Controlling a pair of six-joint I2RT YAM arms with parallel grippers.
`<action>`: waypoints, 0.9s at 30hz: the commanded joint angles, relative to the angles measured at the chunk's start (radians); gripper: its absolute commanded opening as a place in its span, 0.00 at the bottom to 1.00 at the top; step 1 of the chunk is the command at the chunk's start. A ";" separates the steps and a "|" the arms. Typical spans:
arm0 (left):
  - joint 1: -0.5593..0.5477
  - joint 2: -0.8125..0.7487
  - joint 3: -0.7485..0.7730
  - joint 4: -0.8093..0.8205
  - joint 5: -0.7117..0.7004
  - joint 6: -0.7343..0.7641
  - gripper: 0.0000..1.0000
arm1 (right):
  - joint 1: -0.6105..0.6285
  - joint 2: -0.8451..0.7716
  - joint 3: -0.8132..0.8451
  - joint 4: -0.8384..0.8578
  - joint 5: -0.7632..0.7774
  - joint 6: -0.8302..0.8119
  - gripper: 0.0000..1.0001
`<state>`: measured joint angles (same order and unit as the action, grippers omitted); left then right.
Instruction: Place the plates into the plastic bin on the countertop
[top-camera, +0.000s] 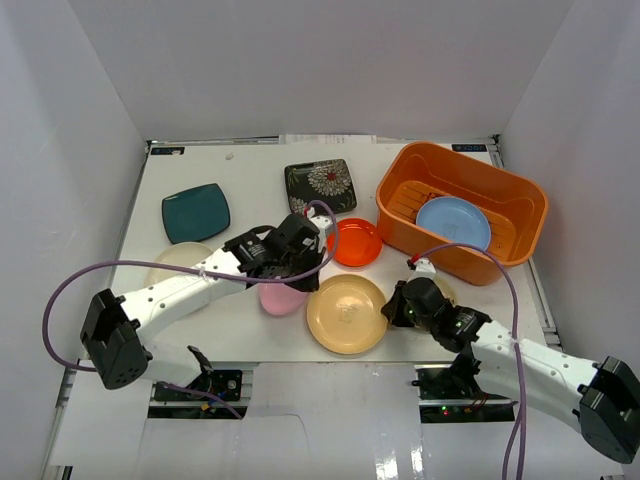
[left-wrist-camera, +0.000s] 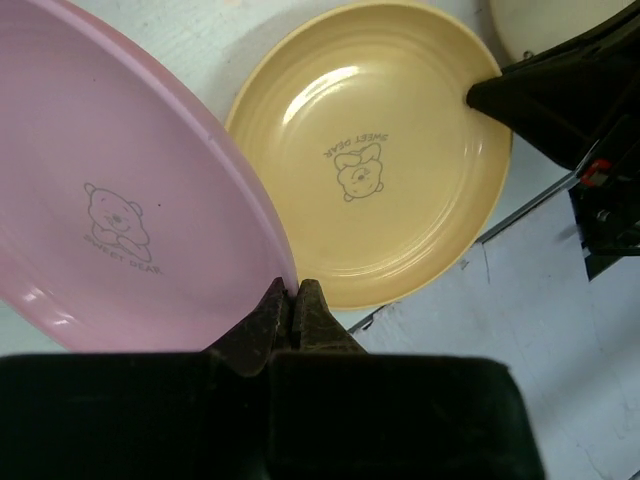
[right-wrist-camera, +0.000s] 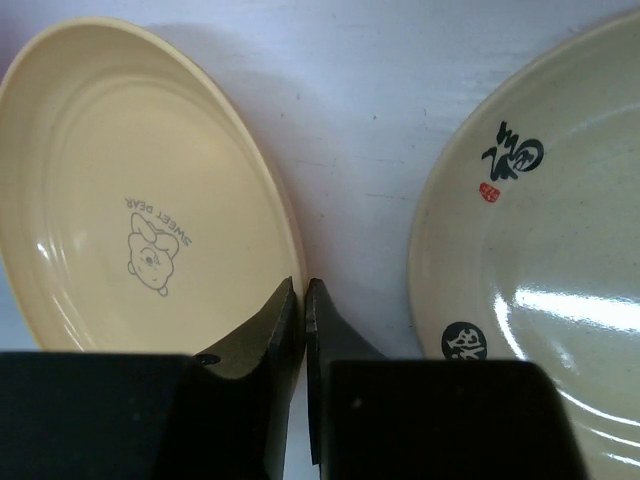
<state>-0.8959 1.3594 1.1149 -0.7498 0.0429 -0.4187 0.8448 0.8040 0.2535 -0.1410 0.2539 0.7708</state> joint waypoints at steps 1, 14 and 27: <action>-0.001 -0.065 0.072 0.029 -0.024 0.006 0.00 | 0.008 -0.044 0.081 -0.038 0.051 -0.030 0.08; -0.001 -0.192 0.197 0.035 -0.074 0.009 0.00 | -0.027 -0.022 0.690 -0.203 0.573 -0.490 0.08; -0.011 -0.016 0.514 0.050 0.092 0.078 0.00 | -0.763 0.383 0.810 -0.092 0.173 -0.555 0.08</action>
<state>-0.8978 1.3109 1.5318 -0.7353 0.0666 -0.3843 0.1421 1.1454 1.0470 -0.2909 0.5510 0.2001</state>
